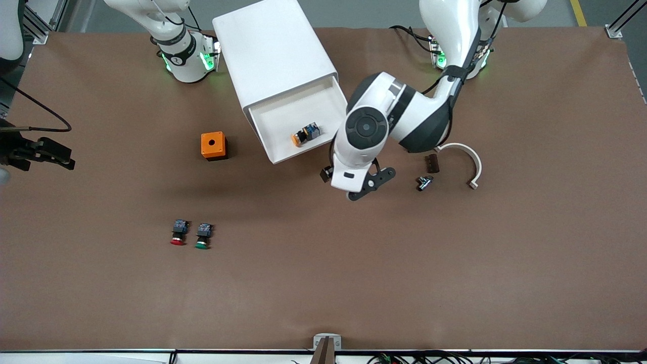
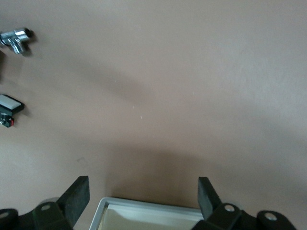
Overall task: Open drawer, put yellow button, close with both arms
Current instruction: 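Push the drawer front closed with the left gripper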
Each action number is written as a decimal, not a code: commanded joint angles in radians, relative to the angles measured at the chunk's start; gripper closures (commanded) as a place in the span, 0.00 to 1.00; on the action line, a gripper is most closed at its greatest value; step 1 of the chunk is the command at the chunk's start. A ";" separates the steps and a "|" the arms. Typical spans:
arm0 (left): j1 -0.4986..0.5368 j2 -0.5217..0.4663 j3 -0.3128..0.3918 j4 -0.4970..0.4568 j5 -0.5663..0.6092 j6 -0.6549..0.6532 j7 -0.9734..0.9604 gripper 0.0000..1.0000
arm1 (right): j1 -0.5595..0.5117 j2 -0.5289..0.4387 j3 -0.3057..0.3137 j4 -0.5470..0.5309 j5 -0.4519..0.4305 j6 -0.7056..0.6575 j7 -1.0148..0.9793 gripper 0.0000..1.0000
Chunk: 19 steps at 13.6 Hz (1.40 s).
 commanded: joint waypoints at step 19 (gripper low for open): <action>-0.066 0.012 -0.155 -0.031 0.014 0.003 -0.013 0.01 | -0.013 -0.075 0.014 -0.086 -0.016 0.011 -0.010 0.00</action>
